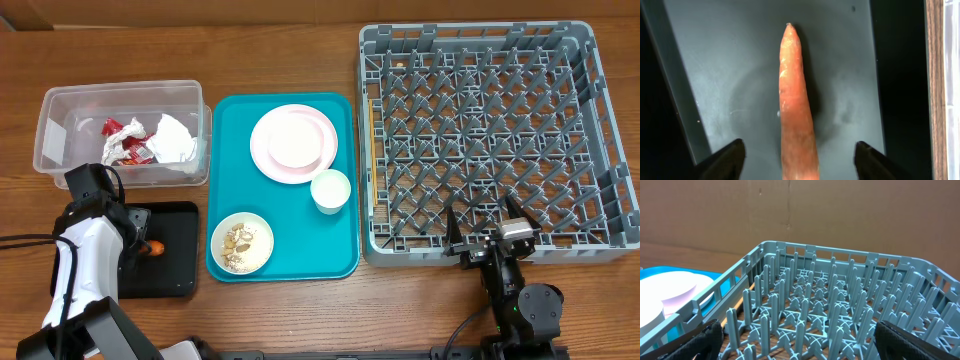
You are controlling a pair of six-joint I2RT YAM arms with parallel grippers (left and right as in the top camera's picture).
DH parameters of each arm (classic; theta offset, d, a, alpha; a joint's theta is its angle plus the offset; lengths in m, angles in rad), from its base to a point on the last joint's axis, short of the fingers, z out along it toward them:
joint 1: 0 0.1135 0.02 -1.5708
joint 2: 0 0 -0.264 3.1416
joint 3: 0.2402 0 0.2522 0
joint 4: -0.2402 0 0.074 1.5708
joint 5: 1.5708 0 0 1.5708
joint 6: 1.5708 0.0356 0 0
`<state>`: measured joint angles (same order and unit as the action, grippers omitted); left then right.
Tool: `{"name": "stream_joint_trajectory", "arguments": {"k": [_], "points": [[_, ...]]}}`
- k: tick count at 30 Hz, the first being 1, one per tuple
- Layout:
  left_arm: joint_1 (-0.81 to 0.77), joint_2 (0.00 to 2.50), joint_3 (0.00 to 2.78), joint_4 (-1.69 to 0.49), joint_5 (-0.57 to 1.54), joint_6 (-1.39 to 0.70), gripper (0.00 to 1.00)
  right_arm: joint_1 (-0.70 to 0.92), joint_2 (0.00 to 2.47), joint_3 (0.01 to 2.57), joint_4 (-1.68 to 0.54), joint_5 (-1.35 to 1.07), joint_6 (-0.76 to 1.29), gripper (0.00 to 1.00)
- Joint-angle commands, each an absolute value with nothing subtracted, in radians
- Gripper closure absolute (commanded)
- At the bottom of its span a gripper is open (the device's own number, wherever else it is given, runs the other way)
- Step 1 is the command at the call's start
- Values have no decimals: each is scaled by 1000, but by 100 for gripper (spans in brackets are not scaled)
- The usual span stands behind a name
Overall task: Sort waste into correct bins and load items into the dishwasher
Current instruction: 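Lift the carrot and carry it left over the black tray, then lower the carrot onto the black tray and open the left gripper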
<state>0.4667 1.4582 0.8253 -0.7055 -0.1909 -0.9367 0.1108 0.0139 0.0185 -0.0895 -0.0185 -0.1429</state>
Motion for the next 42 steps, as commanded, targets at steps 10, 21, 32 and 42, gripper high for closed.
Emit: {"name": "stream_joint_trajectory", "arguments": {"k": [10,21,32,42], "points": [[469,1449,1159,-1015,-59,-787,24,104,3,8,-84,-13,-146,0],[349,1451,1259,-1138,-43,-666,41,104,3,8,-84,-13,-146,0],[363,1451,1093,-1101,-85,-892,96,104,3,8,-84,-13,-146,0],[501,1451,892,-907,-90,-907,96,104,3,8,-84,-13,-146,0]]}}
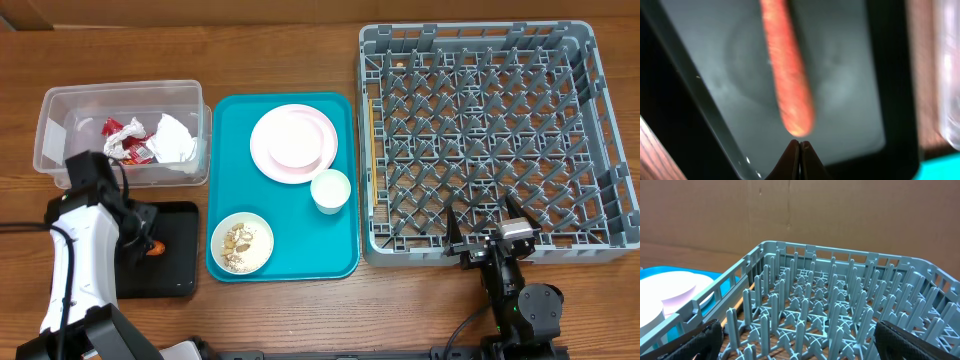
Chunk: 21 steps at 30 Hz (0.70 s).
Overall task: Sort waste into correct bins and load items into the dishwasher
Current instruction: 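Lower the carrot onto the black tray and open the left gripper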
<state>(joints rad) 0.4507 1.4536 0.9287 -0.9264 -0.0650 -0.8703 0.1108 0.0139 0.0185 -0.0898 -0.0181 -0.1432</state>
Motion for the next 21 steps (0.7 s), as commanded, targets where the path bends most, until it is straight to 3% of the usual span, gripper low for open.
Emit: {"name": "stream_joint_trajectory", "arguments": {"k": [1,14,21], "points": [[517,1451,885,-902,-89,-907,96,104,3,8,-84,-13,-146,0],[584,1451,738,-792,-113,-945,95,104,3,8,-84,-13,-146,0],[584,1451,723,-744,-120,-947,84,104,3,8,-84,-13,-146,0]]}}
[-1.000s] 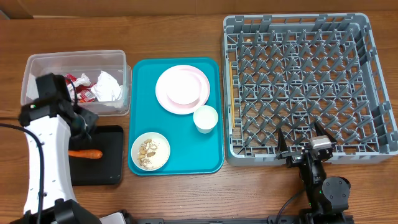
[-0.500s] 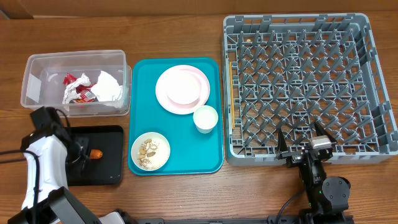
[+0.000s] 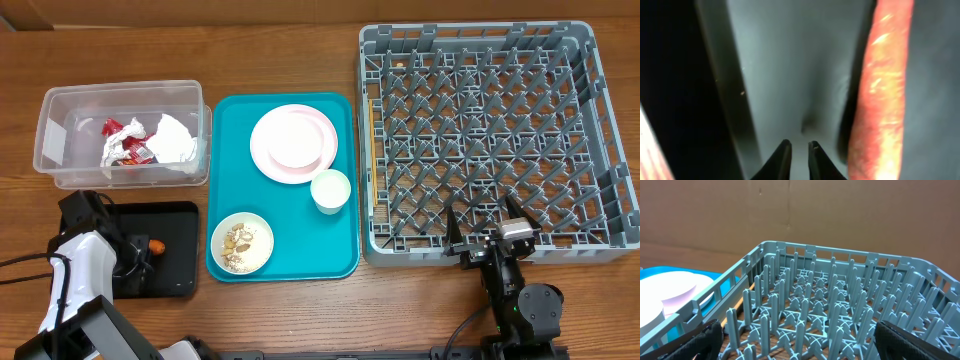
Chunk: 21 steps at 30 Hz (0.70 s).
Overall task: Sort waste into correct bins and load items into the dishwasher
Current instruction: 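Lower the carrot onto the black tray and open the left gripper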
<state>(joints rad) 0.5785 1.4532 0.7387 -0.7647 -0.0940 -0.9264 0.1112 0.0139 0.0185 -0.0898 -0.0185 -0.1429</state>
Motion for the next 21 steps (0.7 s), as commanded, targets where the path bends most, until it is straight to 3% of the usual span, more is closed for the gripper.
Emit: {"name": "stream_joint_trajectory", "arguments": {"k": [1,21], "points": [[584,1451,718,-737,-121,-947,85,104,3,8,-84,-13,-146,0],[584,1451,700,-538,-46,-847,82,104,3,8,-84,-13,-146,0]]}}
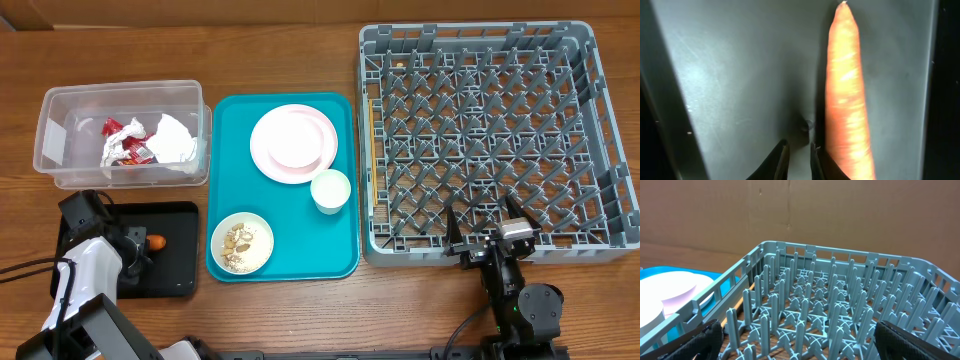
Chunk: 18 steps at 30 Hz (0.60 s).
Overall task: Sort waste into correct bins and load items into the dishwasher
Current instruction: 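Lower the carrot onto the black tray and open the left gripper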
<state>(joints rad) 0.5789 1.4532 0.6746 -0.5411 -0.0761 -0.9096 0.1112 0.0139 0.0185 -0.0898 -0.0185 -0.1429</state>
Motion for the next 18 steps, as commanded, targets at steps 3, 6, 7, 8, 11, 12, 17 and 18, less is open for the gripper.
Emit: {"name": "stream_joint_trajectory", "arguments": {"k": [3,6,7,8,11,12,17,18], "points": [[584,1451,718,-537,-14,-812,82,104,3,8,-84,-13,-146,0],[584,1451,733,-537,29,-807,81,104,3,8,-84,-13,-146,0],[584,1451,740,-538,39,-807,82,104,3,8,-84,-13,-146,0],[584,1451,747,-538,50,-806,83,104,3,8,-84,-13,-146,0],[584,1451,778,-551,102,-771,92,104,3,8,-84,-13,-146,0],[584,1451,794,-565,127,-751,95,104,3,8,-84,-13,-146,0],[584,1451,913,-703,215,-655,96,104,3,8,-84,-13,-146,0],[583,1451,942,-741,234,-636,96,104,3,8,-84,-13,-146,0]]}}
